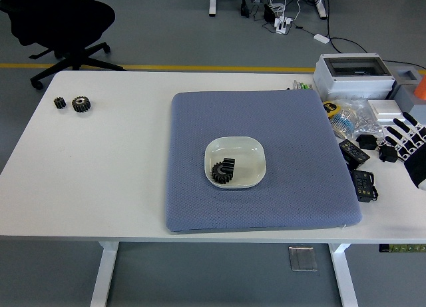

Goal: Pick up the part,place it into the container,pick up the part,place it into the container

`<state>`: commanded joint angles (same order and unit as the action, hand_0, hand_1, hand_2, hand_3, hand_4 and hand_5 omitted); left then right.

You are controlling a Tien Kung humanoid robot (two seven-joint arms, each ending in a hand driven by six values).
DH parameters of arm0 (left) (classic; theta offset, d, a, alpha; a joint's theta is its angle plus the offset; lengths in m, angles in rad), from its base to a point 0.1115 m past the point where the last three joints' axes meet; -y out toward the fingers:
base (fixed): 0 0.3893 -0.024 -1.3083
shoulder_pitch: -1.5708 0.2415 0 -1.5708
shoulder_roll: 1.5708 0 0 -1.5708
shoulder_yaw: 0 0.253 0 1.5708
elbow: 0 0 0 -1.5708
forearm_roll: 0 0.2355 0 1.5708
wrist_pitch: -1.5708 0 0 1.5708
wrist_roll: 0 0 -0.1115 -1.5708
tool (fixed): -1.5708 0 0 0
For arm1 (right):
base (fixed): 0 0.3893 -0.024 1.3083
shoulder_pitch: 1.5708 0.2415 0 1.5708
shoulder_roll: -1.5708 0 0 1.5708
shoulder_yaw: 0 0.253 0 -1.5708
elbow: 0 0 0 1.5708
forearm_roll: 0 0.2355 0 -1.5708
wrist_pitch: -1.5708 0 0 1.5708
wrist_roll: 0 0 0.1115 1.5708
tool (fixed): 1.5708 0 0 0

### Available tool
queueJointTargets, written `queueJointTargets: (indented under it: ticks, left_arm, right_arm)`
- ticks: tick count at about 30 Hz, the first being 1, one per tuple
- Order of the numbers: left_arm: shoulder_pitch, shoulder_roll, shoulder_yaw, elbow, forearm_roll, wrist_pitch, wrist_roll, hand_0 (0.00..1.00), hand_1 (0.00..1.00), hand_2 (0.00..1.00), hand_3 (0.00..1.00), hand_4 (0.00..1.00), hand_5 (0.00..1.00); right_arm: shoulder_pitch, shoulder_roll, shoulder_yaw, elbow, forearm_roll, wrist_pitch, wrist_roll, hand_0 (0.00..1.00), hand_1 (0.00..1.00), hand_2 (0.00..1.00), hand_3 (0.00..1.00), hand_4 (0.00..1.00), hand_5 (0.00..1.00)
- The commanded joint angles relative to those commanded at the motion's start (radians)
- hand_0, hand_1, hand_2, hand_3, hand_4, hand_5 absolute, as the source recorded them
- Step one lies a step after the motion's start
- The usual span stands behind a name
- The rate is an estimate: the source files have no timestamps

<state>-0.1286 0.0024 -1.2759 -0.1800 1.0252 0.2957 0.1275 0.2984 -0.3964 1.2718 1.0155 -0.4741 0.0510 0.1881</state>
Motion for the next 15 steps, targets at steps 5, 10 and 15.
queueJointTargets:
  ticks: [5,10,15]
  left_arm:
    - [-0.004,-0.001,0.001,0.000,-0.005,0.001,-0.001,0.623,0.601,0.646,0.555,0.644,0.571]
    - [-0.004,-0.002,0.001,0.000,-0.004,0.001,0.001,0.624,0.601,0.646,0.555,0.645,0.571]
    - [-0.005,-0.002,0.003,0.000,-0.004,0.000,0.001,0.624,0.599,0.645,0.554,0.644,0.571]
  right_arm:
    - [0.002,-0.002,0.003,0.003,0.013,-0.007,0.010,0.891,0.814,0.834,0.851,0.998,0.890]
    - [0.003,0.001,0.002,0.008,0.019,-0.011,0.019,0.857,0.798,0.823,0.827,0.998,0.888]
    - [0.006,-0.002,0.002,0.015,0.019,-0.013,0.024,0.852,0.792,0.820,0.818,0.998,0.886]
